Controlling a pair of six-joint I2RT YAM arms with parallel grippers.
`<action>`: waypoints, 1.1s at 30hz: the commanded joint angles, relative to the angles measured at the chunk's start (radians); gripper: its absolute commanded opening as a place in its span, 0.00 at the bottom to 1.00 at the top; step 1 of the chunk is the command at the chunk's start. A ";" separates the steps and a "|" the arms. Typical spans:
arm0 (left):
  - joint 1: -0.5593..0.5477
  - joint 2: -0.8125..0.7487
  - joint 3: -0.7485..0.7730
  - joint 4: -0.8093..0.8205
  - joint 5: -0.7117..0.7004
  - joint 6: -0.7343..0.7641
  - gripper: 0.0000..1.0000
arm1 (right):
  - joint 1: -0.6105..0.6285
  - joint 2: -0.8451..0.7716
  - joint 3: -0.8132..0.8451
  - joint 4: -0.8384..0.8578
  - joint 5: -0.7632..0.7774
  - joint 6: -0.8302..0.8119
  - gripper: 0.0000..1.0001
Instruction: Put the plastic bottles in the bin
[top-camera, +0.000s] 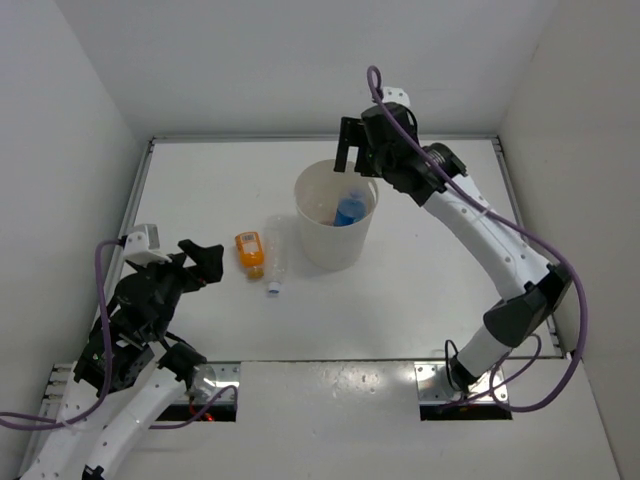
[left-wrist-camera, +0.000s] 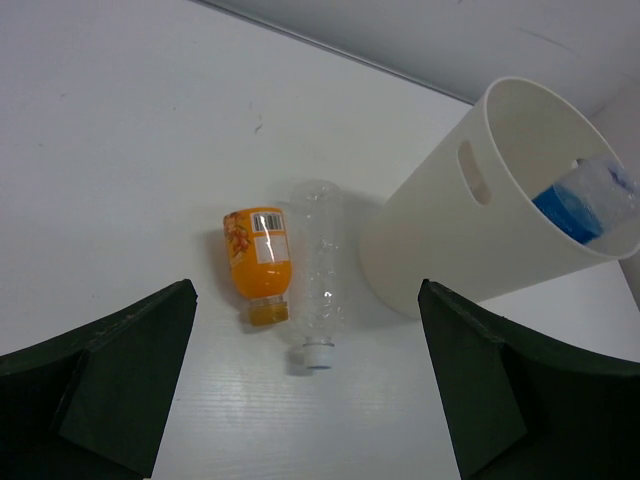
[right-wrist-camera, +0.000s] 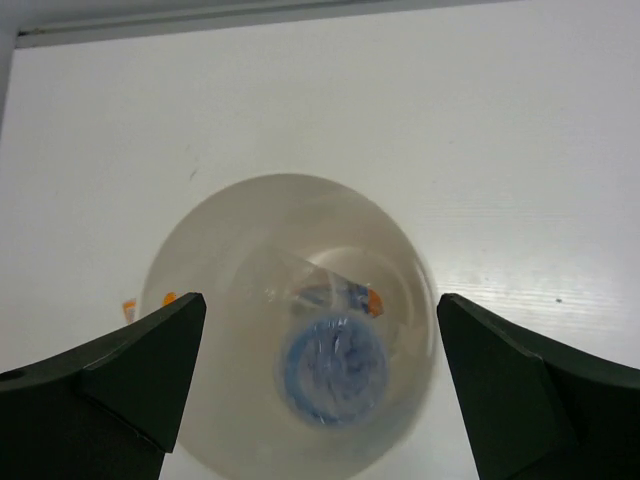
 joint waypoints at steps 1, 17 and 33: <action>-0.013 0.019 -0.002 0.036 0.008 0.016 1.00 | -0.011 -0.151 -0.043 -0.041 0.180 -0.021 1.00; -0.013 0.173 -0.031 0.058 -0.145 -0.016 1.00 | -0.029 -0.794 -1.020 -0.051 0.749 0.067 1.00; 0.102 0.768 -0.103 0.394 0.040 0.047 1.00 | -0.040 -0.767 -1.024 -0.009 0.615 0.002 1.00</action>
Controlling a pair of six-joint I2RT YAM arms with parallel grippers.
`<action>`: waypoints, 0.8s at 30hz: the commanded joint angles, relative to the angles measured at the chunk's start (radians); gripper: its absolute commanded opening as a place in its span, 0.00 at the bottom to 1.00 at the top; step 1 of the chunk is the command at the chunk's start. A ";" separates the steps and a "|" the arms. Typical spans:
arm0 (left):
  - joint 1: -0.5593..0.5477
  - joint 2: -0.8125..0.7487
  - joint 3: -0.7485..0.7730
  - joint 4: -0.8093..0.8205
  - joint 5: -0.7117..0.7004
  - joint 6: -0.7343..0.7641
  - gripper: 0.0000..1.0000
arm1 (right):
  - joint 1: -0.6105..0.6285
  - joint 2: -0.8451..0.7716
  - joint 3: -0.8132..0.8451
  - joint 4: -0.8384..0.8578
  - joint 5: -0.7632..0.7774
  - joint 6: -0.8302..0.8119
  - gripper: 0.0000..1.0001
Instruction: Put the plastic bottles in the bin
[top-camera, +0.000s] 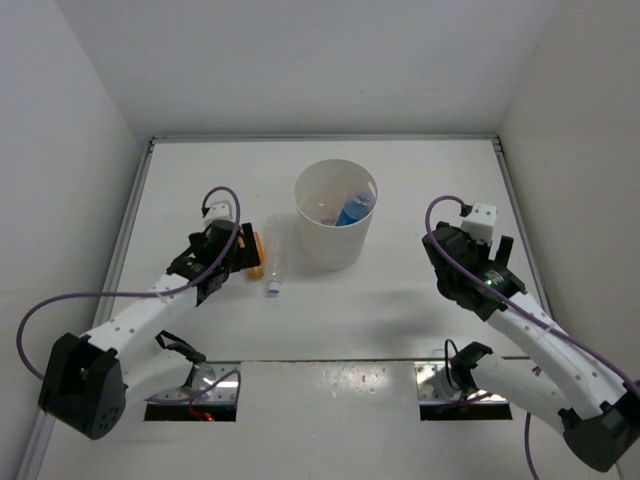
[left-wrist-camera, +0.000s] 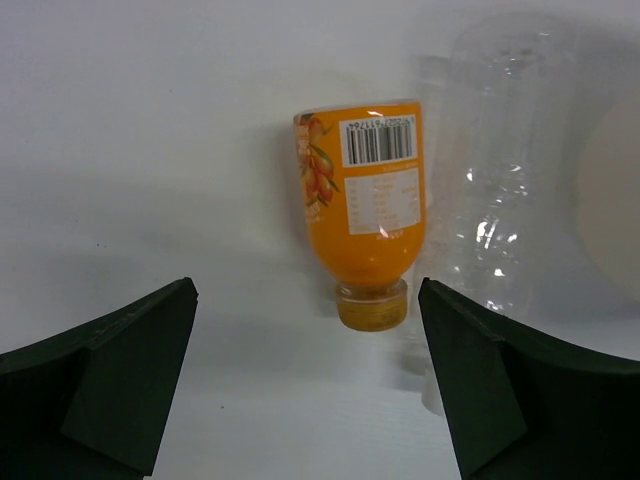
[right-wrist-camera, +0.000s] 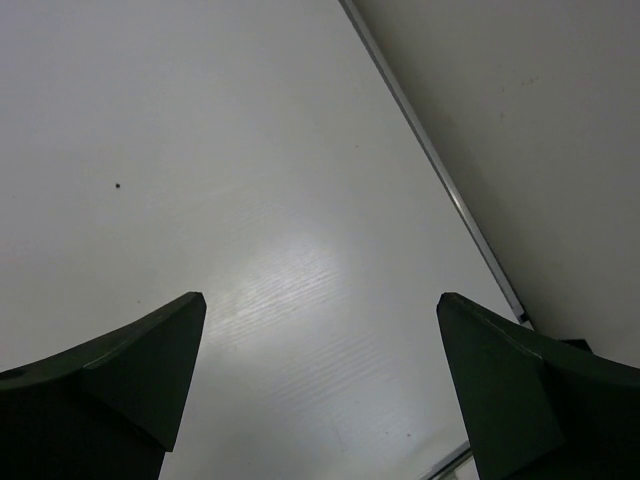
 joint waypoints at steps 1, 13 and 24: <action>0.050 0.058 0.005 0.111 0.059 0.018 1.00 | 0.007 0.055 0.042 0.002 -0.027 -0.025 1.00; 0.109 0.286 0.112 0.234 0.182 0.102 1.00 | 0.007 0.030 0.033 0.034 -0.092 -0.078 1.00; 0.158 0.420 0.123 0.254 0.193 0.135 0.98 | 0.007 0.092 0.024 0.049 -0.206 -0.140 1.00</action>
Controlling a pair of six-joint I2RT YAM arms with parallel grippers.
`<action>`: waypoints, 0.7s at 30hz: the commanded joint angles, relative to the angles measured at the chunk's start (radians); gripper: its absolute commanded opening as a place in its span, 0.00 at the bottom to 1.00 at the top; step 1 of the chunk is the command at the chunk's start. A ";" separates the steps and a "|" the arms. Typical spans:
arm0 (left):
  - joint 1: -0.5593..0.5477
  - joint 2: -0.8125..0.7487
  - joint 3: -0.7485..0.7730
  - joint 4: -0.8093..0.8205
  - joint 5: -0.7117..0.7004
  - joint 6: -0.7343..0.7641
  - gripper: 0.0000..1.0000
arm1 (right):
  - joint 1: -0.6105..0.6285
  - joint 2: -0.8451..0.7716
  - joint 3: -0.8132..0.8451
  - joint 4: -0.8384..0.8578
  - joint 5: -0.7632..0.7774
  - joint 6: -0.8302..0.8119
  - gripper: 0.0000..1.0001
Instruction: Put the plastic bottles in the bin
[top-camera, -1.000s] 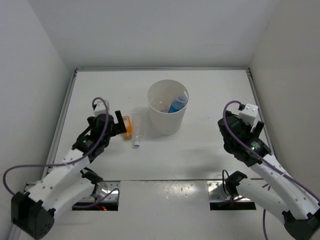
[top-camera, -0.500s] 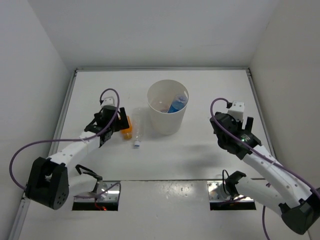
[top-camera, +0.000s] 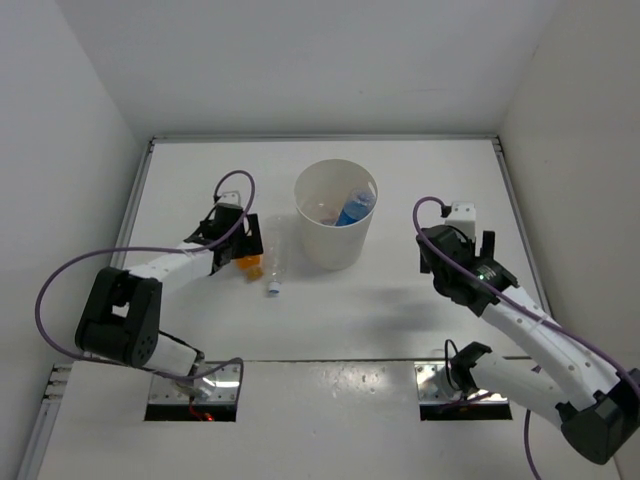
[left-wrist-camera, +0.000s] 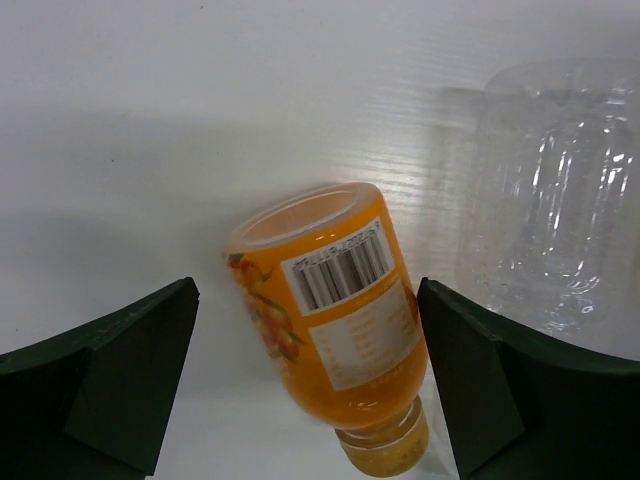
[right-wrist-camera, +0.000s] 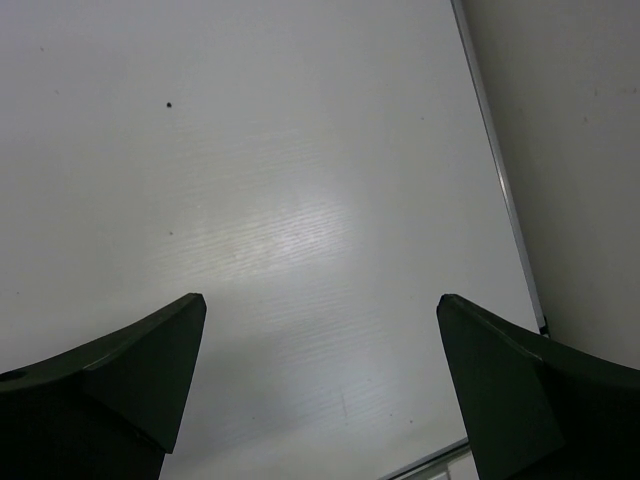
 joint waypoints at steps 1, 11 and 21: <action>0.012 0.019 0.029 0.036 0.034 0.012 0.97 | 0.003 0.022 0.023 0.029 -0.025 -0.027 1.00; 0.012 0.105 0.048 0.014 0.050 0.038 0.73 | -0.007 0.011 0.023 0.029 -0.025 -0.027 1.00; -0.048 -0.145 0.070 -0.091 -0.126 -0.011 0.61 | -0.007 0.011 0.023 0.029 -0.025 -0.027 1.00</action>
